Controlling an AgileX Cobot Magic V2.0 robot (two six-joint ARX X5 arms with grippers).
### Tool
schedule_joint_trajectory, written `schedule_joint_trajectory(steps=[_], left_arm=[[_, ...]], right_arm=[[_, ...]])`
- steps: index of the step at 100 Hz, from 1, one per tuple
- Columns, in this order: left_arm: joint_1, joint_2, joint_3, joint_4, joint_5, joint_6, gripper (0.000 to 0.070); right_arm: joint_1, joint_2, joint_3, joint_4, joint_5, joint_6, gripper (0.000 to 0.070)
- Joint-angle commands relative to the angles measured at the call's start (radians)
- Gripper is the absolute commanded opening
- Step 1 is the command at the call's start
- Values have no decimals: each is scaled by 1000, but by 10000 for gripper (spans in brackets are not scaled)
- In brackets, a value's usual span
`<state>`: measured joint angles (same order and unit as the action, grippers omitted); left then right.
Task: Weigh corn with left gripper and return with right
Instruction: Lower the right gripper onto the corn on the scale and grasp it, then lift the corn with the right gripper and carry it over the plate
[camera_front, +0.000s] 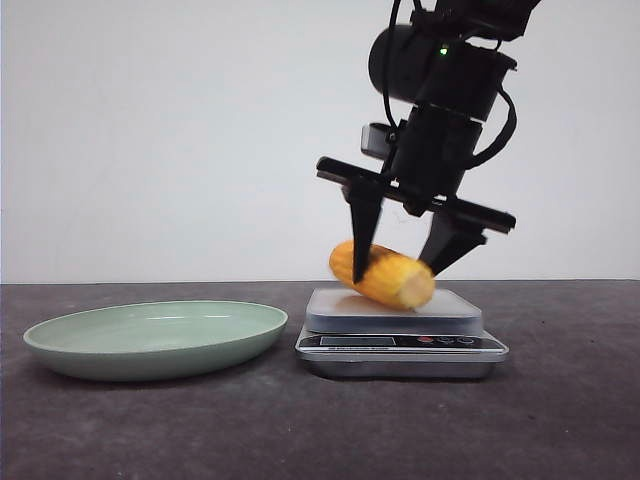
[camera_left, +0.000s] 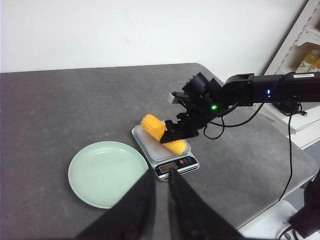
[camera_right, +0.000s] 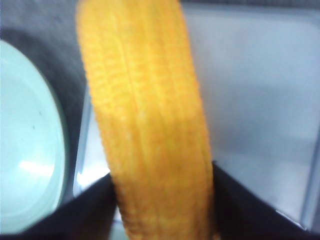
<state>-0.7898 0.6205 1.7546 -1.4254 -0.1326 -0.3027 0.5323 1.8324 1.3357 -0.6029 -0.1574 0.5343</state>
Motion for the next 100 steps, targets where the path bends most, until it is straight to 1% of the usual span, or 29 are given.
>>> schedule_joint_trajectory(steps=[1, 15, 24, 31, 40, 47, 53, 66, 77, 92, 100], left_arm=[[-8, 5, 17, -52, -2, 7, 0], [-8, 5, 17, -52, -2, 12, 0], [-8, 5, 17, -52, -1, 14, 0], [-8, 5, 17, -52, -1, 24, 0], [-8, 5, 17, -52, -2, 33, 0], [-8, 5, 17, -52, -2, 36, 0], [-8, 5, 17, -52, -2, 46, 0], [-8, 5, 17, -52, -2, 64, 0], [-8, 5, 17, -52, -2, 85, 0], [-8, 5, 17, -52, -2, 103, 0], [-8, 5, 17, -52, -2, 108, 0]], right_arm=[[18, 31, 18, -11, -10, 20, 0], [31, -2, 21, 11, -7, 24, 0], [42, -72, 21, 75, 13, 24, 0], [58, -148, 21, 170, 42, 24, 0], [87, -253, 22, 327, 66, 33, 0], [110, -317, 23, 449, 81, 53, 0], [127, -348, 36, 506, 92, 83, 0], [151, -364, 85, 484, 94, 114, 0], [186, -359, 87, 455, 103, 134, 0], [253, -298, 87, 395, 144, 145, 0], [280, -246, 87, 383, 149, 176, 0]])
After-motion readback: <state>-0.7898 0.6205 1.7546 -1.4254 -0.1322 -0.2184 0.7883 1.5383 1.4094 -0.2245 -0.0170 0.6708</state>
